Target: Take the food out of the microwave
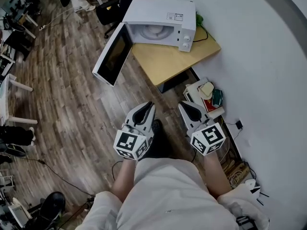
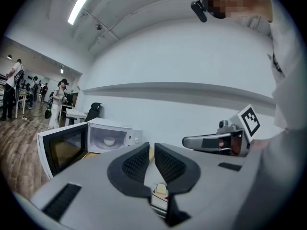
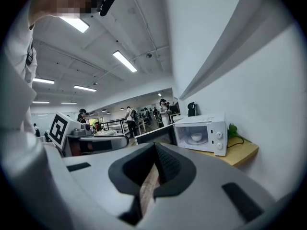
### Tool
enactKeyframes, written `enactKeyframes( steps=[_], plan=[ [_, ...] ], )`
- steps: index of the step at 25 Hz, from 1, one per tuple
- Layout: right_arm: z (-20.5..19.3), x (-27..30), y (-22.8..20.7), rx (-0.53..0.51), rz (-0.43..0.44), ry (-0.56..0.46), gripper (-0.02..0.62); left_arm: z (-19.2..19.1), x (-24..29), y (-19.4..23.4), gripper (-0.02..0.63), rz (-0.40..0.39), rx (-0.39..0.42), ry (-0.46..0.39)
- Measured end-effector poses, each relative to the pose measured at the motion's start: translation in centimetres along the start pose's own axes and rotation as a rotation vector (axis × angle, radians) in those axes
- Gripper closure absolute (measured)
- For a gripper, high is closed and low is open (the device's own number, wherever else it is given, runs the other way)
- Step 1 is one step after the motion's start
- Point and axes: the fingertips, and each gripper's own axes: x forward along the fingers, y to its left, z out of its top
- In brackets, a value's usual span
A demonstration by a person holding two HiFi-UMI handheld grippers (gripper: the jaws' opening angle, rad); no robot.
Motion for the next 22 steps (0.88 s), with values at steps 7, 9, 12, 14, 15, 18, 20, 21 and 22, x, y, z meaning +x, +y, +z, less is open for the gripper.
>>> enactKeyframes(
  steps=[7,9,12,14,15,18,20,21,22],
  plan=[
    [2.1,5.3,-3.4,-0.014,0.016,0.020,0.595,1.2,4.7,4.6,0.592,0.020,-0.008,-0.010],
    [2.6,6.8,-4.3,-0.014,0.024,0.025,0.595,1.7,5.9,6.0,0.591,0.027,-0.004,-0.010],
    [3.2,9.1,-5.5,-0.016,0.028,0.033,0.575,2.4,7.1,7.7,0.567,0.034,0.003,-0.007],
    [3.4,10.5,-5.9,-0.015,0.025,0.035,0.561,2.6,7.5,8.8,0.551,0.036,0.005,-0.005],
    [3.5,11.1,-6.1,-0.014,0.024,0.036,0.551,2.7,7.7,9.5,0.543,0.039,0.005,-0.004],
    [3.7,12.9,-6.5,-0.021,0.030,0.045,0.513,2.9,8.6,11.0,0.523,0.041,0.006,-0.005],
    [3.9,14.0,-6.6,-0.032,0.041,0.050,0.503,3.1,9.2,11.9,0.507,0.033,0.012,-0.008],
    [3.9,14.6,-6.7,-0.038,0.046,0.051,0.496,3.2,9.5,12.3,0.501,0.030,0.015,-0.010],
    [3.9,15.1,-6.8,-0.043,0.050,0.054,0.477,3.3,9.8,12.7,0.497,0.029,0.017,-0.011]
  ],
)
